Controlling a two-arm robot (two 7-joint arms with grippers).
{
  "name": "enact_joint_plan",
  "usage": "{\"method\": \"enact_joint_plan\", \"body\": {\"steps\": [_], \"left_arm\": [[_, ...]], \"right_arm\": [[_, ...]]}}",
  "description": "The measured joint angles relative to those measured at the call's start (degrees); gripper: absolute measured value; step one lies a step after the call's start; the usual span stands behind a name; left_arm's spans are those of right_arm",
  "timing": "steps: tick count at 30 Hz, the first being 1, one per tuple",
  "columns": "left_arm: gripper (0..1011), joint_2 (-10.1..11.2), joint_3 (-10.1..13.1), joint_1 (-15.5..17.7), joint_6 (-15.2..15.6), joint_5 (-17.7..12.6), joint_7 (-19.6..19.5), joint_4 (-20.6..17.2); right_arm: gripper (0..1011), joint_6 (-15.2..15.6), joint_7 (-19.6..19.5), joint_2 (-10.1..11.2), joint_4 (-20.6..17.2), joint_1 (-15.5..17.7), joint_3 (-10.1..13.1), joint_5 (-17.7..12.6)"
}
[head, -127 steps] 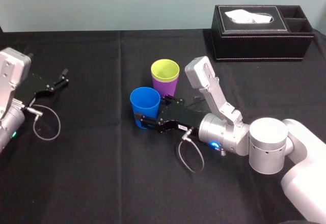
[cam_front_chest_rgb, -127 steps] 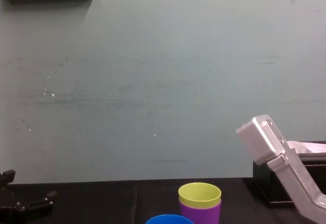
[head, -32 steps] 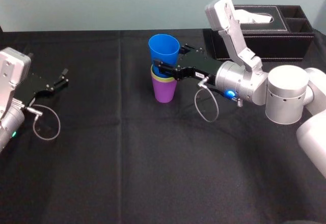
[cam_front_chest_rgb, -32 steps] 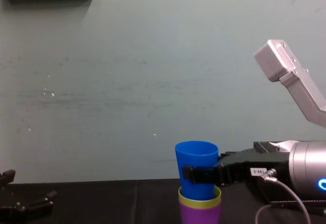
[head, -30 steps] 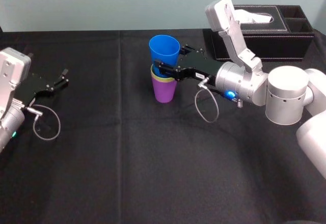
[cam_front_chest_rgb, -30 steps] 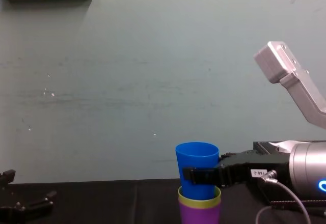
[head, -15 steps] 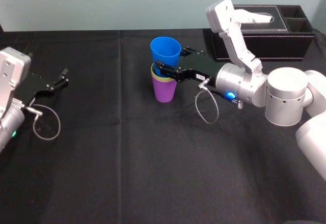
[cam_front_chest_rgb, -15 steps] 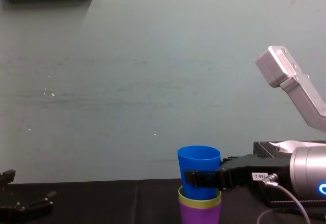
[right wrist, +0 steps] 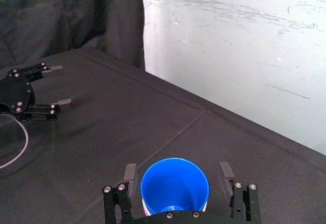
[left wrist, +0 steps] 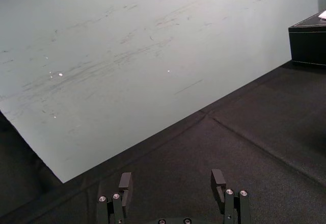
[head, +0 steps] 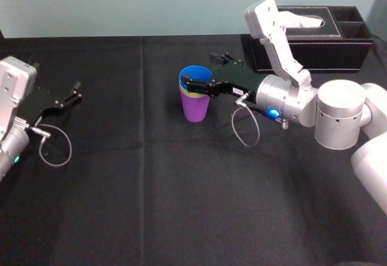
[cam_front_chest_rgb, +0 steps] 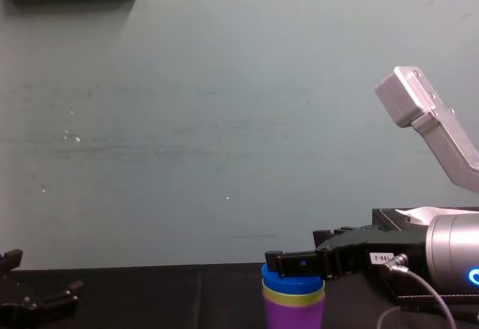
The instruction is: Stack the three plastic cups sequentially using one hand.
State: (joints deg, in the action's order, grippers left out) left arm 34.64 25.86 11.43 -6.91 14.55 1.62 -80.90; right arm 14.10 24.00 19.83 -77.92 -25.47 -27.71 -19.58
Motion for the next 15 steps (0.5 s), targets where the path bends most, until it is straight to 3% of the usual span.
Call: {"method": "enact_joint_plan", "body": {"steps": [9, 15], "left_arm": [[1010, 0.0, 0.0, 0.0, 0.0, 0.0, 0.0, 0.0], [1010, 0.0, 0.0, 0.0, 0.0, 0.0, 0.0, 0.0]], "right_arm": [[1004, -0.03, 0.0, 0.02, -0.02, 0.0, -0.01, 0.0], [1004, -1.63, -0.64, 0.24, -1.51, 1.48, 1.14, -0.14]]}}
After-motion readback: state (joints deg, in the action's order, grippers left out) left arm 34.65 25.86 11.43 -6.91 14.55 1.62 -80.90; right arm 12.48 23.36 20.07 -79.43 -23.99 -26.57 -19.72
